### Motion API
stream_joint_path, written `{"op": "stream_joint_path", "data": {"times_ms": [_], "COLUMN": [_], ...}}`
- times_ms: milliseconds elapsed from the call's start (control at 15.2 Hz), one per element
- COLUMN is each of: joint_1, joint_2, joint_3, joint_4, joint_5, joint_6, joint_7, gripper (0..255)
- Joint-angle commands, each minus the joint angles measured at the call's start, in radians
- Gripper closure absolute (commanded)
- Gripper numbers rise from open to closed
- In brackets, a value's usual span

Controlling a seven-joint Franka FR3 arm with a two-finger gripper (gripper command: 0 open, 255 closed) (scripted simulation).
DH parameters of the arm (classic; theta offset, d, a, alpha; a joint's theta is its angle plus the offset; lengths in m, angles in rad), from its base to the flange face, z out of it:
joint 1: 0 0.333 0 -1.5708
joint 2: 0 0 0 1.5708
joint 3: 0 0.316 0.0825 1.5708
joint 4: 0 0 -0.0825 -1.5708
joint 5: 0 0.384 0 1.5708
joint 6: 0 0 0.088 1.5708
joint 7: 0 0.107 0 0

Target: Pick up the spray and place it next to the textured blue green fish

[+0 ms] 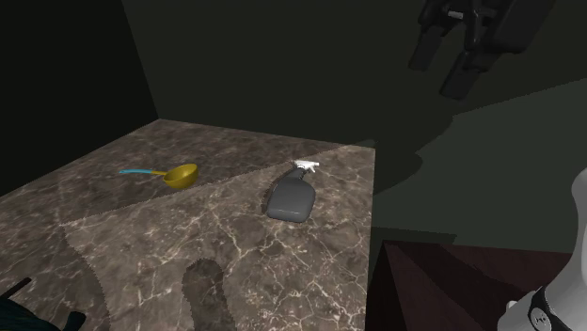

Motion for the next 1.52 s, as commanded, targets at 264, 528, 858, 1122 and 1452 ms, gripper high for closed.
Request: {"op": "stream_joint_path", "data": {"times_ms": [264, 528, 858, 1122, 1452], "joint_1": [-0.017, -0.035, -0.054, -0.063, -0.066], "joint_2": [0.035, 0.091, 0.190, 0.292, 0.443], "joint_3": [-0.064, -0.129, -0.213, -0.282, -0.370], "joint_4": [-0.066, -0.112, -0.143, -0.145, -0.119], "joint_5": [-0.038, -0.073, -0.108, -0.124, -0.115], "joint_6": [0.095, 0.194, 0.322, 0.424, 0.546], "joint_7": [-0.063, -0.126, -0.204, -0.270, -0.362], "gripper": [0, 0, 0, 0, 0]}}
